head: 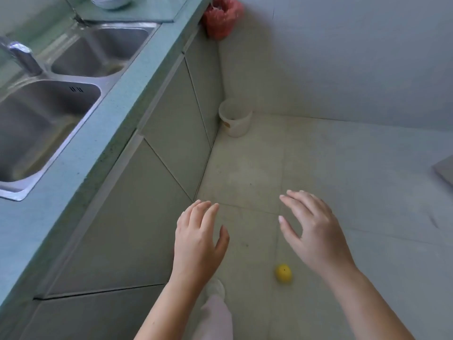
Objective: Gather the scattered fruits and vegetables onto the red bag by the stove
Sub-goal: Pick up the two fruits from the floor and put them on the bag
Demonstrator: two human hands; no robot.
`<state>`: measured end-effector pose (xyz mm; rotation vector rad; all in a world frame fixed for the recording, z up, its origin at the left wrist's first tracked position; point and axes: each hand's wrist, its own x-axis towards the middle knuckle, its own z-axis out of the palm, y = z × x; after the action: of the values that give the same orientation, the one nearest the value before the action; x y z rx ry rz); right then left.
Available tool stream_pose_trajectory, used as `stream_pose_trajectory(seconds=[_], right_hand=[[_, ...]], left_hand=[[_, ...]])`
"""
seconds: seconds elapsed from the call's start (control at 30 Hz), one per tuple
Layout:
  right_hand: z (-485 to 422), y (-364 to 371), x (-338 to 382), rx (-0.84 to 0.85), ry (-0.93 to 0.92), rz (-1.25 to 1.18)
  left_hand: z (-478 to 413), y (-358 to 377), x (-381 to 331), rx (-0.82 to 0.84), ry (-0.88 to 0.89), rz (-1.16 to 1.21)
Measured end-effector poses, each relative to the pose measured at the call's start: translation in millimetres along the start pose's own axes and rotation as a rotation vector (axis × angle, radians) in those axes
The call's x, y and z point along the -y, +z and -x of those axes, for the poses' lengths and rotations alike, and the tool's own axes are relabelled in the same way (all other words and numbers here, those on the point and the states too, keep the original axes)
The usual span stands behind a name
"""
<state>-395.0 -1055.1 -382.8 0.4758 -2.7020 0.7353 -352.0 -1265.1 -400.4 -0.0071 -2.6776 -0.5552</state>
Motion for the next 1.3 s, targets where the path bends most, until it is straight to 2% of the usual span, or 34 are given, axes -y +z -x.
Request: stream_pose_trajectory(seconds=[0.33,0.7,1.0,1.3], right_hand=[[17.5,197.3,-93.5,0.039,0.008,0.006],[78.8,358.7,-214.0,0.065,0.008,0.044],[158.1,429.8,-295.8,0.151,0.136,0.070],[229.1,464.0,-328.1,0.271,0.318,0.039]], left_hand=[[6.4,199.3,106.8,0.079,0.077,0.025],[45.6,376.4,184.8,0.159,0.172,0.055],[86.2,468.9,204.8,0.298,0.203,0.075],[133.5,517.1,213.7,0.396,0.274,0.097]])
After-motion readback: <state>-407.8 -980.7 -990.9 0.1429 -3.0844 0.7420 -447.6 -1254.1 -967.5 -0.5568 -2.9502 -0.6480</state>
